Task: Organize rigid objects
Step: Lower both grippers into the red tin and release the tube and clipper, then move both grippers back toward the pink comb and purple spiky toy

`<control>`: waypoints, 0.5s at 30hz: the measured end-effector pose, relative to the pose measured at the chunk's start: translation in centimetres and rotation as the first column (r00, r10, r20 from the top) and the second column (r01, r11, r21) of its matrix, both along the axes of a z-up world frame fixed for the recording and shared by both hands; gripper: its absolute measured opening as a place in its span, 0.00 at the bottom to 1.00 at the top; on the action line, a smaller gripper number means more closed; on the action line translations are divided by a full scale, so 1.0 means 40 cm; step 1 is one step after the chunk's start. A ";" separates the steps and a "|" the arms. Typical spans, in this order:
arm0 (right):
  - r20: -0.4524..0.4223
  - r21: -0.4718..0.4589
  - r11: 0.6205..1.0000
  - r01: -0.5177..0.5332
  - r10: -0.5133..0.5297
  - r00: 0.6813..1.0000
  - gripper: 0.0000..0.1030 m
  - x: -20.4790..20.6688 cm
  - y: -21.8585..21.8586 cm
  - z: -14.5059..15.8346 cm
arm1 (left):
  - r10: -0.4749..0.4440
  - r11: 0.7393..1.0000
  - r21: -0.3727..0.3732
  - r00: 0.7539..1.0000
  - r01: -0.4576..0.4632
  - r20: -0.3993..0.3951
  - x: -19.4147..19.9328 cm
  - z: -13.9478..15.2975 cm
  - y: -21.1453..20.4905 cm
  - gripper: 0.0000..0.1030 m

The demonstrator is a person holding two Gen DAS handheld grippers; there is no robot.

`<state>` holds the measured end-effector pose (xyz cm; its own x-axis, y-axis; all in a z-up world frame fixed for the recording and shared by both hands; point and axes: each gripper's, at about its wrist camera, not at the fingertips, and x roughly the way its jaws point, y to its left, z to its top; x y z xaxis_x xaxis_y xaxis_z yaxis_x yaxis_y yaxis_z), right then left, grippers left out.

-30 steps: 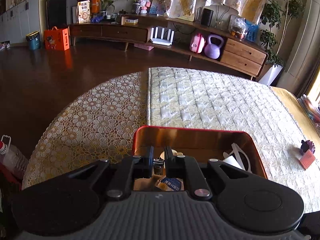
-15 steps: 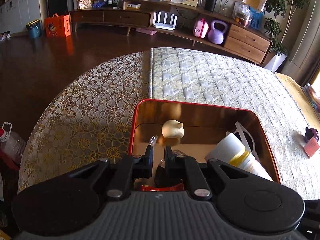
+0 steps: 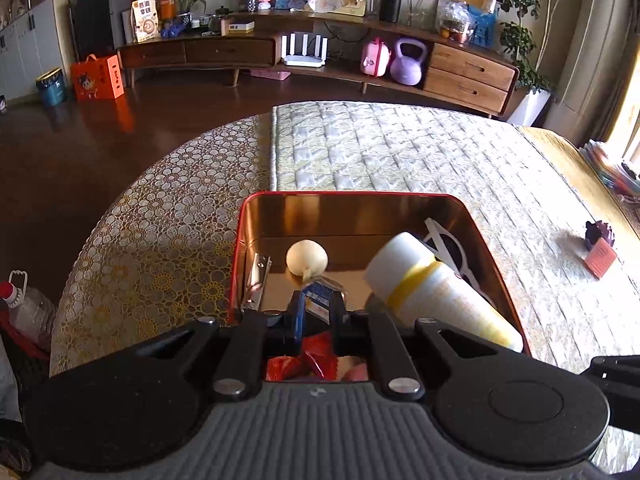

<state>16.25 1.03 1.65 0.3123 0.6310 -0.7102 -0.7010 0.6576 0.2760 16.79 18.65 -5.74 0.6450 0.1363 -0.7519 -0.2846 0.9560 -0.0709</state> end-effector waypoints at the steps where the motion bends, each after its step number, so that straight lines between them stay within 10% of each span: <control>1: 0.002 0.004 1.000 0.004 -0.004 1.000 0.35 -0.003 -0.008 0.002 | -0.004 1.000 -0.006 1.000 0.004 0.001 -0.005 0.002 -0.005 0.11; 15: 0.076 0.053 0.997 0.053 -0.056 0.996 0.55 -0.055 -0.159 0.042 | -0.057 0.998 -0.029 0.998 0.058 0.041 -0.064 0.045 -0.115 0.13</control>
<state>14.05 -5.33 3.35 0.3998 0.6460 -0.6502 -0.6849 0.6820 0.2564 14.22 14.04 -3.95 0.6810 0.0757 -0.7283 -0.2256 0.9680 -0.1103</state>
